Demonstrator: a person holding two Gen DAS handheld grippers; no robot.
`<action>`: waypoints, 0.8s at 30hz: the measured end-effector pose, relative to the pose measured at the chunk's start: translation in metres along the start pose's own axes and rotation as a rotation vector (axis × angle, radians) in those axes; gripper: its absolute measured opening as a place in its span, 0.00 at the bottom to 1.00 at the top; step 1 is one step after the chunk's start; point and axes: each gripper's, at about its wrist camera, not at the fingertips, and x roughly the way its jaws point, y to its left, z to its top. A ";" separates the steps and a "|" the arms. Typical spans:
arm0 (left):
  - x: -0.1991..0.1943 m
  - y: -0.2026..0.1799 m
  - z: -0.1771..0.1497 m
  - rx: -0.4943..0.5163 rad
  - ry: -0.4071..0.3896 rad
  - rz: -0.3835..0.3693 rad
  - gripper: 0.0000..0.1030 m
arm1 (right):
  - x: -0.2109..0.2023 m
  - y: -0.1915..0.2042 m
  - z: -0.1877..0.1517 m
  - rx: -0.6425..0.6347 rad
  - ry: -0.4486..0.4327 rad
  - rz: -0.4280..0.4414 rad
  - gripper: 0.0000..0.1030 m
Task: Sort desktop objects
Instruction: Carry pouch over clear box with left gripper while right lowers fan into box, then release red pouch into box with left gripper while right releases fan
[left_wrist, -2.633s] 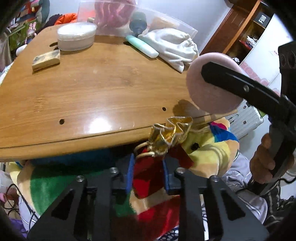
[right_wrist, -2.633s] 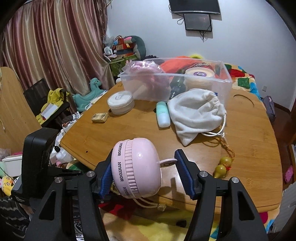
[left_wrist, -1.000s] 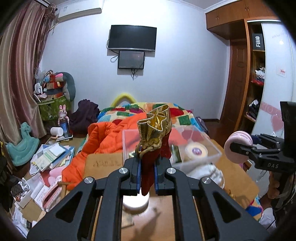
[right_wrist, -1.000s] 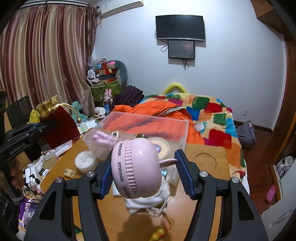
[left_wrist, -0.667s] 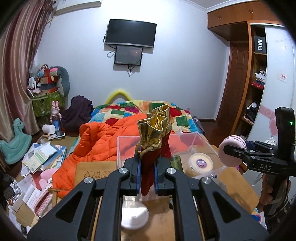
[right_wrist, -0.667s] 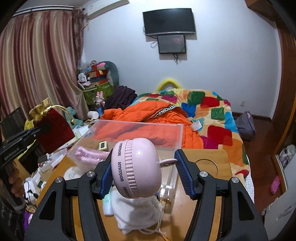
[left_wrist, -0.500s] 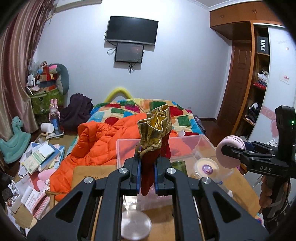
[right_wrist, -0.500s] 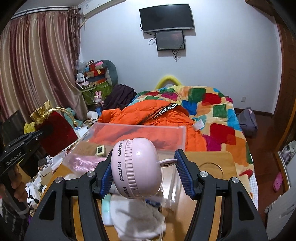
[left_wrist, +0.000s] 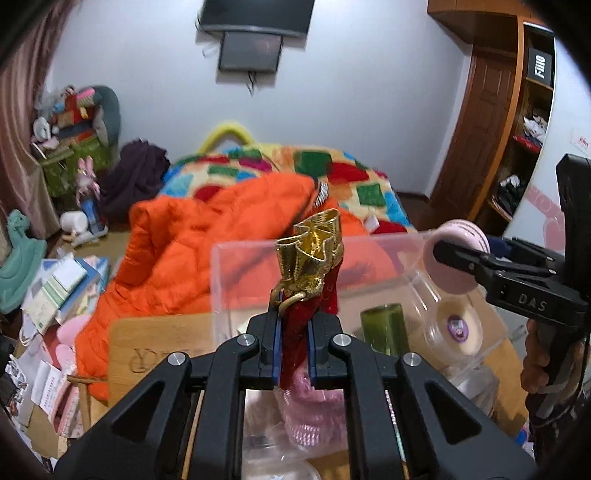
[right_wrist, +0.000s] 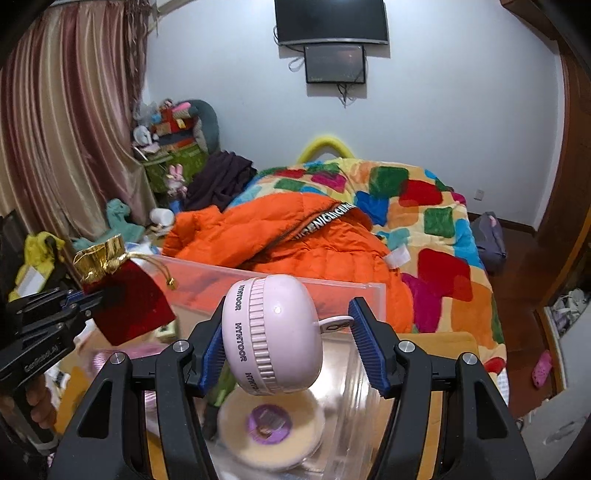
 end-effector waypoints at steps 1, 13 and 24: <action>0.004 -0.001 0.000 0.008 0.014 0.004 0.09 | 0.004 0.000 0.000 -0.005 0.006 -0.014 0.56; 0.026 -0.011 -0.001 0.045 0.090 0.012 0.10 | 0.033 -0.002 -0.006 -0.045 0.079 -0.074 0.56; 0.026 -0.012 0.001 0.033 0.103 0.012 0.33 | 0.036 0.004 -0.011 -0.060 0.123 -0.096 0.58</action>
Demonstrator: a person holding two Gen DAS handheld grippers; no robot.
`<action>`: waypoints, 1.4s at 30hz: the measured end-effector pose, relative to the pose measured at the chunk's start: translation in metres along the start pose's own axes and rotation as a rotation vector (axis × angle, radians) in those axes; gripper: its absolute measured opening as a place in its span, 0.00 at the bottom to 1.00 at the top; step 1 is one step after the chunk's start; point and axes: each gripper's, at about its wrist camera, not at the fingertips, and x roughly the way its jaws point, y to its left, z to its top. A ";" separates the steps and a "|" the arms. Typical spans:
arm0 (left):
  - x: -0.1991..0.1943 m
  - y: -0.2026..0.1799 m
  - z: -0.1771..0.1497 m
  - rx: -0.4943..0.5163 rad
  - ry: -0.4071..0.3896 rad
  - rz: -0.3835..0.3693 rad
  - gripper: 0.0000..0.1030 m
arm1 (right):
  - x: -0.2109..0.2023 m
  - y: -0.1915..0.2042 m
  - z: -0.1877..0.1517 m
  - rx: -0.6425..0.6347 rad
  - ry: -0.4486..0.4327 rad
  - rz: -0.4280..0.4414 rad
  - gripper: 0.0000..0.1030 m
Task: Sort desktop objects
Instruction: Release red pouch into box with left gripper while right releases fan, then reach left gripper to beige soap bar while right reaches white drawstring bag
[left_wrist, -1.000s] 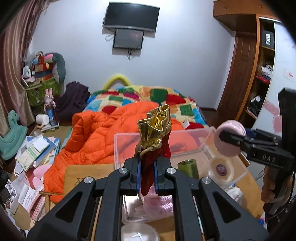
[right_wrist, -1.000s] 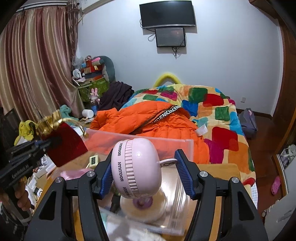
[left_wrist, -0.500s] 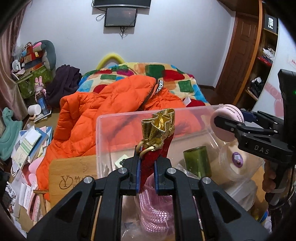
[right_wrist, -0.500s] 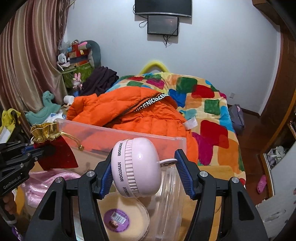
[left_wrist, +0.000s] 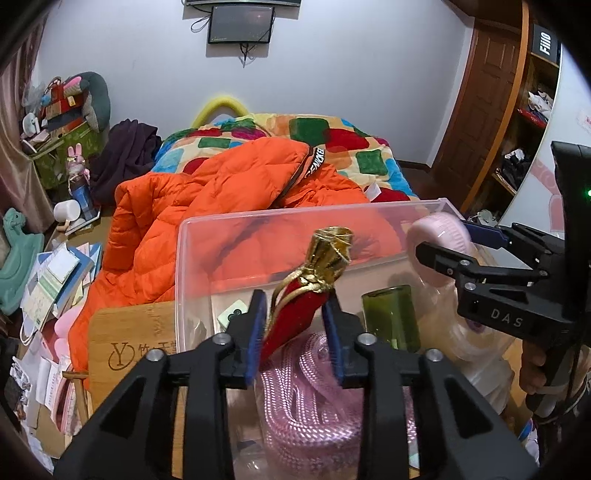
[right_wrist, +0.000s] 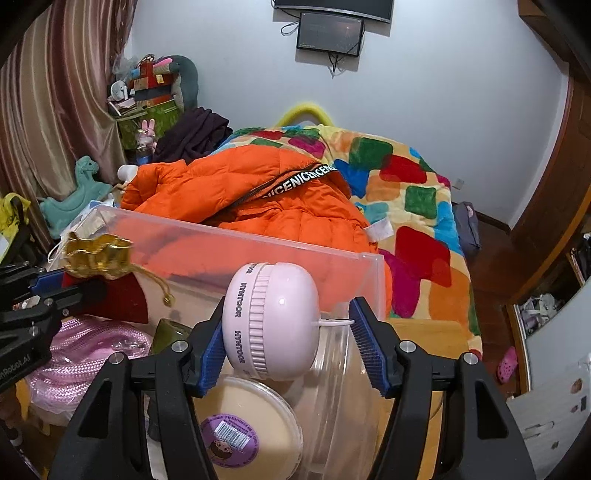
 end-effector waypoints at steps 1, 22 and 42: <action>-0.002 -0.001 0.000 0.003 -0.005 0.005 0.38 | -0.002 0.000 0.000 0.003 -0.003 0.005 0.59; -0.106 -0.012 -0.011 0.014 -0.238 0.091 0.90 | -0.111 -0.005 -0.029 0.024 -0.207 -0.067 0.81; -0.130 0.011 -0.115 -0.040 -0.194 0.263 0.92 | -0.137 -0.008 -0.116 0.123 -0.200 -0.020 0.98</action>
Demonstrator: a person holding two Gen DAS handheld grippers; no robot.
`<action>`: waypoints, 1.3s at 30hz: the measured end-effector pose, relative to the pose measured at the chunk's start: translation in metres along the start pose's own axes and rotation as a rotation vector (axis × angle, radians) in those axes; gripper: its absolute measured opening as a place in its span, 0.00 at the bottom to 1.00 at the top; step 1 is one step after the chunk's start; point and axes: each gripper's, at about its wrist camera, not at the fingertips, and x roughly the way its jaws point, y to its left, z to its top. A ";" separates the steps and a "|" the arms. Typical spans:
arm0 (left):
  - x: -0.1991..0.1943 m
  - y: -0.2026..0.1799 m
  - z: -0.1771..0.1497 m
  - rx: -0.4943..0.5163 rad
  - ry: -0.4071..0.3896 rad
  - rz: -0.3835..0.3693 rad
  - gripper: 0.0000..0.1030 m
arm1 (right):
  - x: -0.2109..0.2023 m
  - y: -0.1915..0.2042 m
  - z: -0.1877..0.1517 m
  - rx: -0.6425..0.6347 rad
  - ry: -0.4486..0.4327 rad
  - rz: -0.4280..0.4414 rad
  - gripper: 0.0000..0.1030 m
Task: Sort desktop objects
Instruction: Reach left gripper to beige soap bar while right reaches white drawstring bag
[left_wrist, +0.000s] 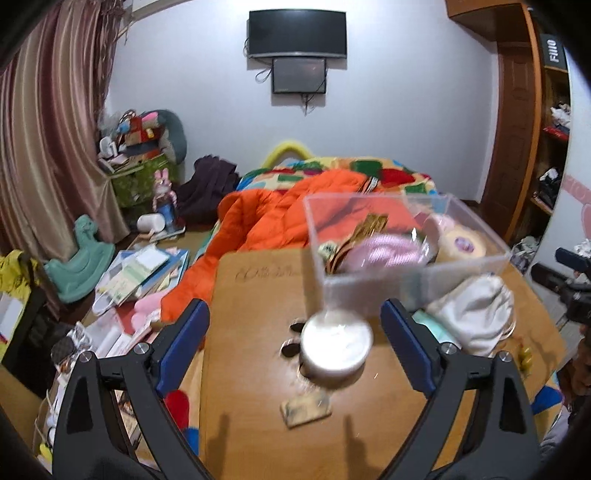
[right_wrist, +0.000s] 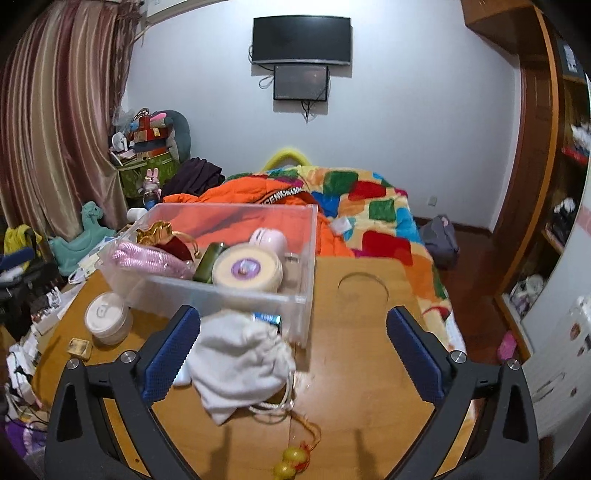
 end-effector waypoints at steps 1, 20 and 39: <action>0.002 0.000 -0.004 -0.002 0.011 0.001 0.92 | 0.001 -0.002 -0.003 0.009 0.006 0.002 0.98; 0.032 0.002 -0.075 -0.089 0.162 0.004 0.92 | 0.037 0.017 -0.043 0.024 0.153 0.075 0.98; 0.043 -0.006 -0.080 -0.098 0.115 0.085 0.67 | 0.077 0.041 -0.051 -0.008 0.222 0.073 0.96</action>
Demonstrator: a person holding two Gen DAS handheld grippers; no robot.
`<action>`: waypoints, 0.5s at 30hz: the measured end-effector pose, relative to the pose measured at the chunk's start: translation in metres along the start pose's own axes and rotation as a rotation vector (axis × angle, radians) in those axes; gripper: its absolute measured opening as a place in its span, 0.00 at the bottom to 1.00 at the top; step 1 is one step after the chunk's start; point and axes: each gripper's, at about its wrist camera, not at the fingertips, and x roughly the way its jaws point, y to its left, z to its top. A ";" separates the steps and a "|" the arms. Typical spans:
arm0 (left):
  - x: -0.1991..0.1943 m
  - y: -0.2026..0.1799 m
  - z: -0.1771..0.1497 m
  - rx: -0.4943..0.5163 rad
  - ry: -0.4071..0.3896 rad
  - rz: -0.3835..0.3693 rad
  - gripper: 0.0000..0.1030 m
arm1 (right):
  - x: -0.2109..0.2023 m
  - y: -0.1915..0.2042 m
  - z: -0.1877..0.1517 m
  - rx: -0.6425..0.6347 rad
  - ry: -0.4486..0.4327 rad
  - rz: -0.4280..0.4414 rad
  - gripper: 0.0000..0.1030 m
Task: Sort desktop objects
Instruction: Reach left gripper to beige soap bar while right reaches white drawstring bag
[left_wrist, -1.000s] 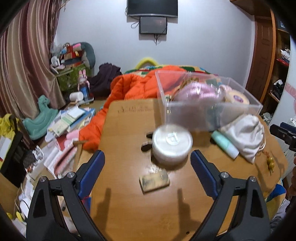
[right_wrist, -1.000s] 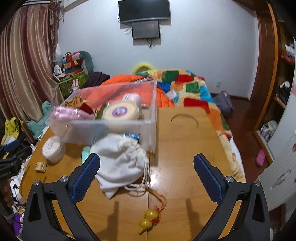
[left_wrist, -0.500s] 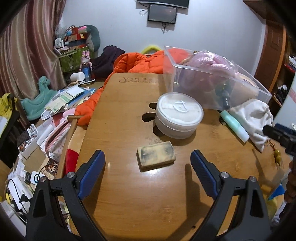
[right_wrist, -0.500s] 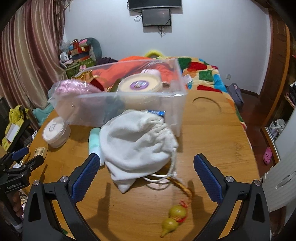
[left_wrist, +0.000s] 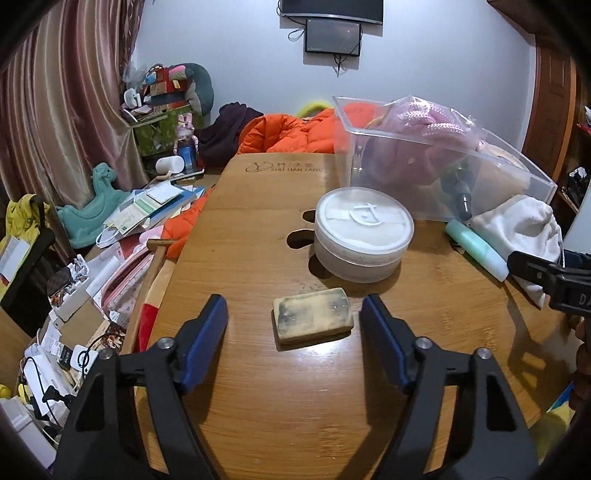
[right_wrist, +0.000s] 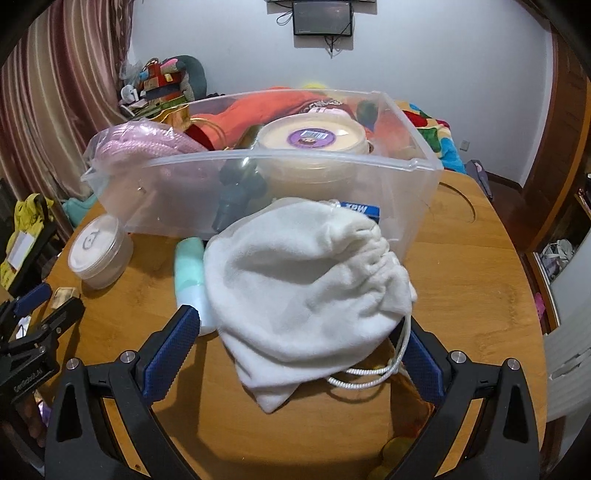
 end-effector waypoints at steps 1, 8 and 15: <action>0.000 0.000 0.000 0.000 -0.004 0.001 0.65 | 0.000 -0.002 0.000 0.007 -0.003 0.004 0.95; -0.002 -0.006 0.000 0.026 -0.020 -0.021 0.46 | 0.000 -0.005 -0.002 0.014 -0.011 0.061 0.79; -0.005 -0.011 -0.003 0.030 -0.024 -0.046 0.40 | -0.007 -0.003 -0.004 -0.001 -0.020 0.092 0.57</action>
